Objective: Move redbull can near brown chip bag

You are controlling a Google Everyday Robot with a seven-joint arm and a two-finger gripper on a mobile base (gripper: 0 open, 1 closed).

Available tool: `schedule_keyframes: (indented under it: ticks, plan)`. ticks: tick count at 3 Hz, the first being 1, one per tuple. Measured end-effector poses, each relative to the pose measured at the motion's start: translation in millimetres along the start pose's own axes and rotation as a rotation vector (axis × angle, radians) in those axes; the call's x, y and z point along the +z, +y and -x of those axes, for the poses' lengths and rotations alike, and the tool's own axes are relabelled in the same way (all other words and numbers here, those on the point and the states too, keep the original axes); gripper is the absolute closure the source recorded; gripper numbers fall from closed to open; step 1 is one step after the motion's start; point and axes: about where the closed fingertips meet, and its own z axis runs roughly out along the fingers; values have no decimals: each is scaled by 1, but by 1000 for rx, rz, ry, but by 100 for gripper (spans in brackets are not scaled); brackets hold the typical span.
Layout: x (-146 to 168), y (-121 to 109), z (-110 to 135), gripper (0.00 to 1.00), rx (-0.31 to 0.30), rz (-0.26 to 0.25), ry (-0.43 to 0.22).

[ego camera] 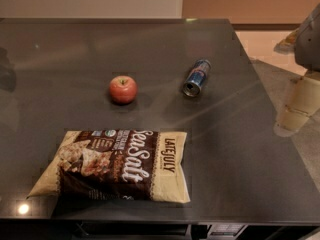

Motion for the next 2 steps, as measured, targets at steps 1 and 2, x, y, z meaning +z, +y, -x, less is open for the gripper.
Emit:
schedule_keyframes:
  ticks: [1, 2]
  plan:
    - [0, 0, 0, 0, 0, 0, 0]
    - [0, -10, 6, 0, -16, 4, -6]
